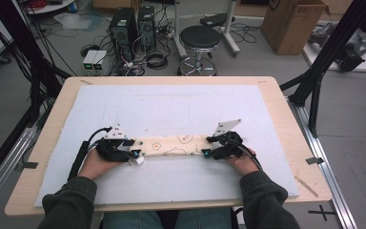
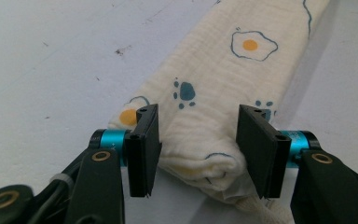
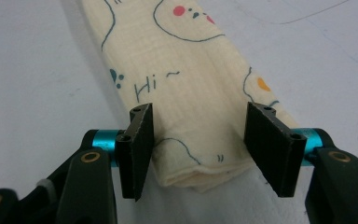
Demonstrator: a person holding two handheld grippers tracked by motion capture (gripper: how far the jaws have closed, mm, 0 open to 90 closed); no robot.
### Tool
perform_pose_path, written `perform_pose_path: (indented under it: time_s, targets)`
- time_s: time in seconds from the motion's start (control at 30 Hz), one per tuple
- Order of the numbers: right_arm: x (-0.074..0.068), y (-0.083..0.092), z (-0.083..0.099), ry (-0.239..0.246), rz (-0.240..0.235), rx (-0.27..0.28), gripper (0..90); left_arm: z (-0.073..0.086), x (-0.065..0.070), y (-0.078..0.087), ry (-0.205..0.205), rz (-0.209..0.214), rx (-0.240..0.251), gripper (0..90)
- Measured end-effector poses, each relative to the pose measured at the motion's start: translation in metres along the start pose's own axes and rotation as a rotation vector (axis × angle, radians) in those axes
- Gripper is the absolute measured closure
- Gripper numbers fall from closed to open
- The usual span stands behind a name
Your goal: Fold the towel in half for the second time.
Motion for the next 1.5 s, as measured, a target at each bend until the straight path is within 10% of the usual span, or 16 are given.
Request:
perform_pose_path:
  time_s: [0.73,0.93,1.17,1.5]
  targets:
    - [0.0,0.0,0.0,0.002,0.001,0.003,42.3,0.001,0.002,0.0,-0.005,-0.013,0.011,49.1]
    - [0.001,0.006,-0.004,-0.044,-0.021,0.047,35.1,-0.007,-0.004,0.011,0.058,0.01,0.087,45.5]
    - [0.013,0.027,-0.024,-0.102,0.017,0.145,34.1,-0.018,-0.024,0.021,0.136,-0.063,0.181,43.3]
    - [0.044,0.01,-0.018,-0.241,0.078,0.062,42.1,-0.011,-0.039,0.001,0.184,-0.1,0.069,49.9]
Point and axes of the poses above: each handheld gripper's, and its own axes: y roughly backward along the jaws, z roughly out of its underside, x roughly to its right, the point moved 3 cm from there along -y, roughly forward along the jaws, and after that the axes turned 13 degrees about x, right-handed, at the moved point
